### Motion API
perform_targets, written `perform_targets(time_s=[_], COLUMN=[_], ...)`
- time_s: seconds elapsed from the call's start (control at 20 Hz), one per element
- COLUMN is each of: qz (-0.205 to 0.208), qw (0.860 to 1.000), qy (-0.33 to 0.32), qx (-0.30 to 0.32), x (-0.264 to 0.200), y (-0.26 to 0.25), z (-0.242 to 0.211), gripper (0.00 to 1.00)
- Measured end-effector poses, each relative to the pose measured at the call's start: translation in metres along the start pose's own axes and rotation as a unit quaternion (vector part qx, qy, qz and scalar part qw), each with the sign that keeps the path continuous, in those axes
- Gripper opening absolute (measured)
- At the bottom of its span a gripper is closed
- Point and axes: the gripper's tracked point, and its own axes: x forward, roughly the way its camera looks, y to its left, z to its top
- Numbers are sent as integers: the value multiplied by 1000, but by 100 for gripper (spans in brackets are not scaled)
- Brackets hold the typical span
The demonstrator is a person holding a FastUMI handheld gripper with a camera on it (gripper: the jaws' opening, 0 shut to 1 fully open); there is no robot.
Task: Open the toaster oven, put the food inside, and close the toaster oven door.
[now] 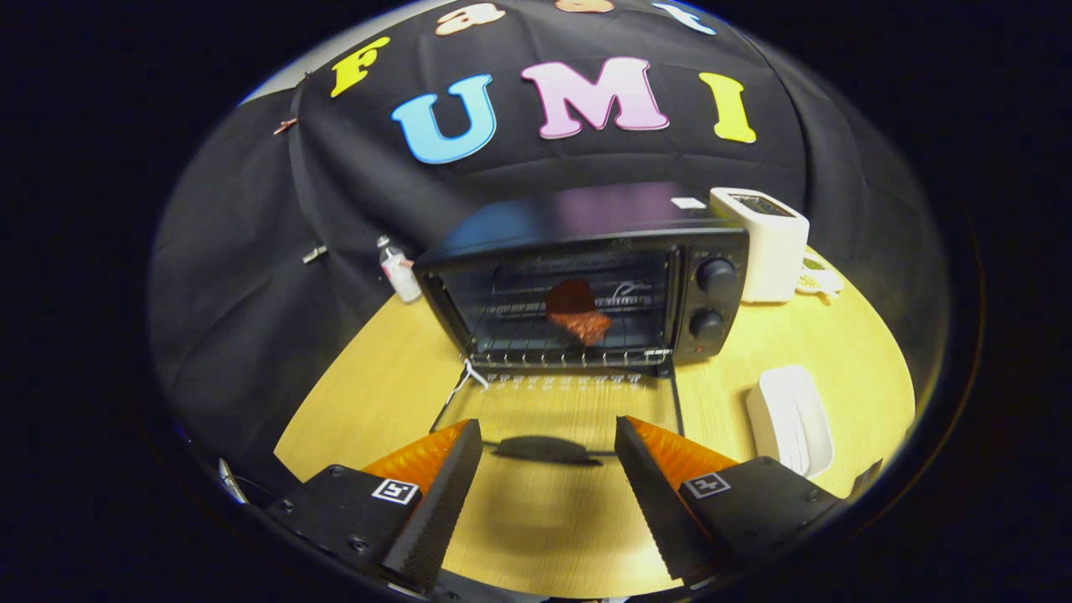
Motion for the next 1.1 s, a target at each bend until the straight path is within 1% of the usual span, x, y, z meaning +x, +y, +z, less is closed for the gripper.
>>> perform_targets(time_s=[0.2, 0.35, 0.75, 0.8, 0.85, 0.9, 1.0, 1.1], qz=[-6, -10, -52, -63, -69, -75, -84, -86], qw=[998, 997, 993, 992, 992, 992, 991, 990], qy=[56, 79, 107, 107, 102, 101, 102, 112], qx=[-6, -15, -5, -6, -6, -10, -24, -22], x=[8, 19, 60, 62, 63, 64, 63, 60], y=[7, 7, -3, -7, -8, -9, -7, -4], z=[-47, -65, -77, -78, -75, -77, -79, -83], gripper=[98, 98, 99, 99, 99, 95, 96, 97])
